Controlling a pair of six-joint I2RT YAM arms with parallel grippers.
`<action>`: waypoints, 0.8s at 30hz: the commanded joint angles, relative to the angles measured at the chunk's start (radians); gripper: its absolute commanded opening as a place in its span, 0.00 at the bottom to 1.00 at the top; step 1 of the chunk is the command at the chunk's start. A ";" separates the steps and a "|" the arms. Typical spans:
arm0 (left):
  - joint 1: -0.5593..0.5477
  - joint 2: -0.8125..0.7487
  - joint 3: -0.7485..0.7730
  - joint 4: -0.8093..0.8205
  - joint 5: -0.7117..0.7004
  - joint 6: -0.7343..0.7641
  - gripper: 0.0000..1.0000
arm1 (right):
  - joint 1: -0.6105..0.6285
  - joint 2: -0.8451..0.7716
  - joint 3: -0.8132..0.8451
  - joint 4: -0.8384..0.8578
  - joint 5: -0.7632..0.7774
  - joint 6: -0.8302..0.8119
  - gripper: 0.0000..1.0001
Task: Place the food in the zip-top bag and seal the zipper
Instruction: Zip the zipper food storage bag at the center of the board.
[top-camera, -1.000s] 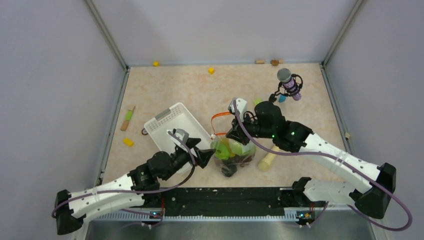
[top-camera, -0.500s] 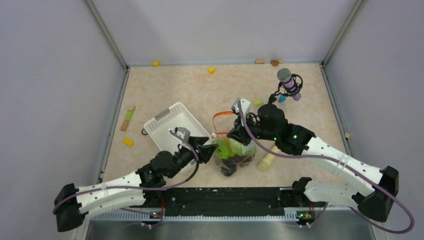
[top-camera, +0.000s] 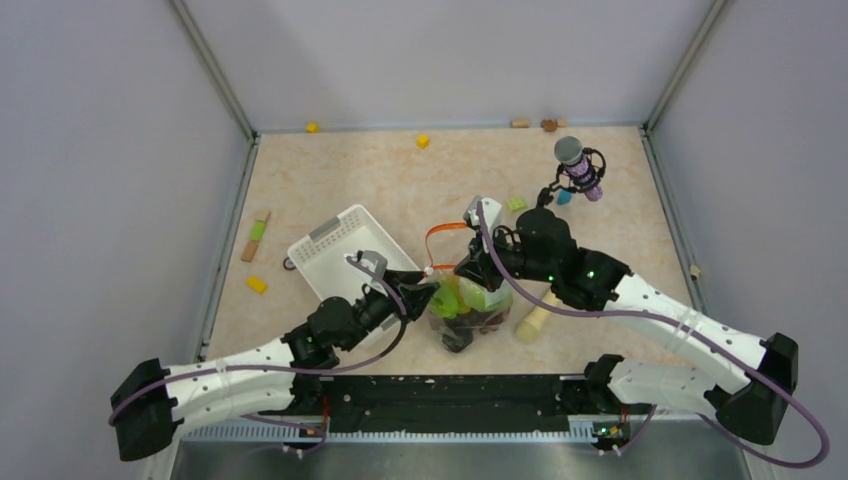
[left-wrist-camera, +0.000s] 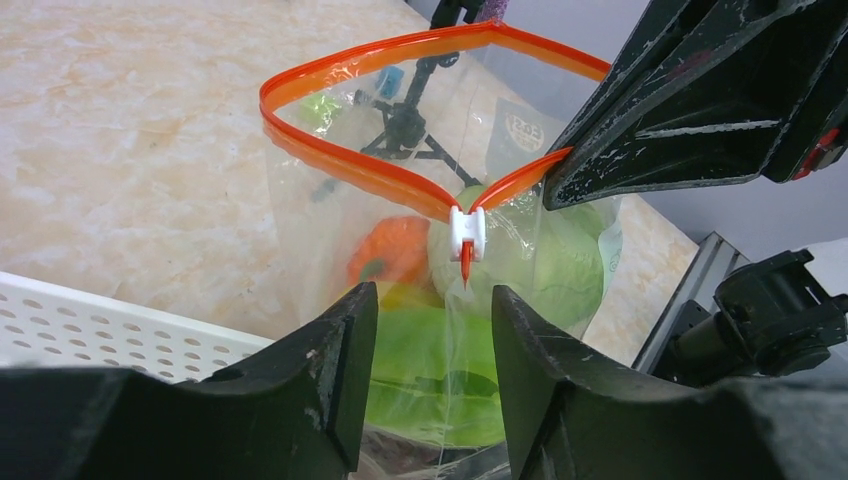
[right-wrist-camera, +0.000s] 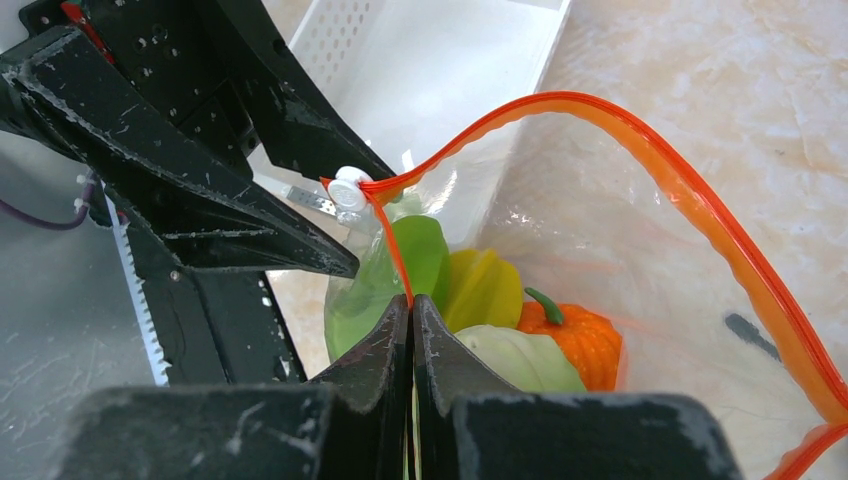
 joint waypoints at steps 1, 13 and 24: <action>0.013 0.005 -0.020 0.092 0.024 0.016 0.50 | 0.001 -0.022 0.007 0.069 -0.010 0.005 0.00; 0.046 0.047 -0.022 0.152 0.075 0.022 0.49 | 0.001 -0.012 0.004 0.072 0.002 0.012 0.00; 0.055 0.065 -0.010 0.161 0.100 0.032 0.15 | 0.001 0.003 0.009 0.063 0.017 0.009 0.00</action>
